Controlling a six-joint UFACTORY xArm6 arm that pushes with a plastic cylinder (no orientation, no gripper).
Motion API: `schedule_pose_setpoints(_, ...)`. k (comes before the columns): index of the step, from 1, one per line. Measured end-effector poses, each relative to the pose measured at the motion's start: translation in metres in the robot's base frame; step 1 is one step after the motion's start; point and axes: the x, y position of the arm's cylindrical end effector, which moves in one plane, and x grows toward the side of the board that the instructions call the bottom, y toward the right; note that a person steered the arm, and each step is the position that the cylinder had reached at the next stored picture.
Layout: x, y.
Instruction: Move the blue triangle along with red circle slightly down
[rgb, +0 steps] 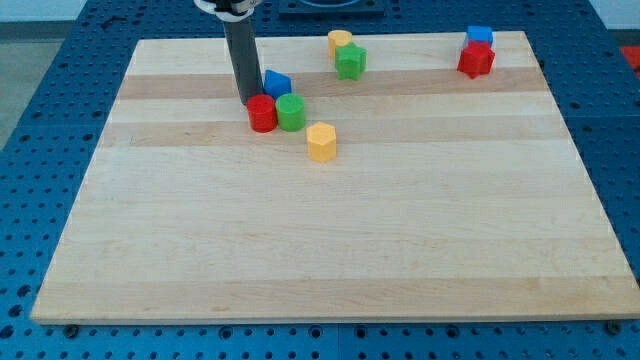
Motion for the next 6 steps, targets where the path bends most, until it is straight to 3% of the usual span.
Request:
schedule_pose_setpoints(2, -0.024, -0.051)
schedule_pose_setpoints(4, -0.067, -0.013)
schedule_pose_setpoints(6, -0.069, -0.007)
